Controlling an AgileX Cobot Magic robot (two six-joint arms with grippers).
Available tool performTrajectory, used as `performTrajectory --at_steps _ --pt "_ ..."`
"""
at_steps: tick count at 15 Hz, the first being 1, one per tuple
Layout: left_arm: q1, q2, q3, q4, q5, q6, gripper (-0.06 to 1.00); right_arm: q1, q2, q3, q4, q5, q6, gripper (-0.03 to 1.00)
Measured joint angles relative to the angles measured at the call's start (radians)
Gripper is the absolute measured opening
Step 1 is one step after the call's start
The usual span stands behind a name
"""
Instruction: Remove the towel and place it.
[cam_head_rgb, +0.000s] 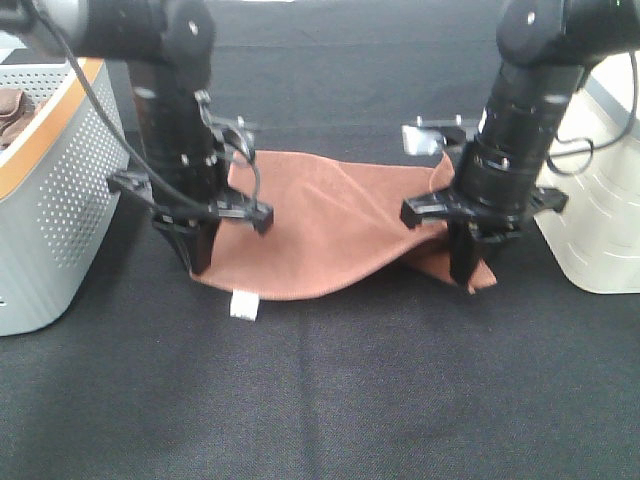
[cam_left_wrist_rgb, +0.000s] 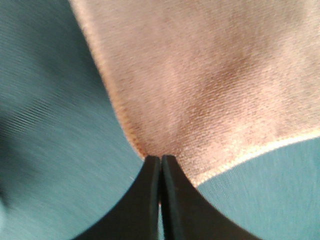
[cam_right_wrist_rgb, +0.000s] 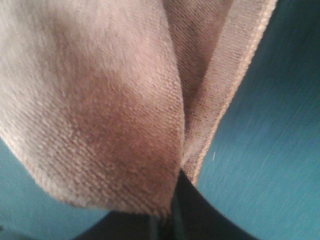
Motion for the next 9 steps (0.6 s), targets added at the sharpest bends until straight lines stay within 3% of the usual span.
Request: performTrajectory --at_steps 5,9 --pt "-0.015 -0.062 0.076 0.014 0.0 0.003 0.0 0.0 -0.001 0.04 0.002 0.022 0.011 0.0" --pt "-0.015 -0.098 0.193 0.018 0.0 0.003 0.0 0.0 -0.001 0.042 0.007 0.073 0.028 0.16"
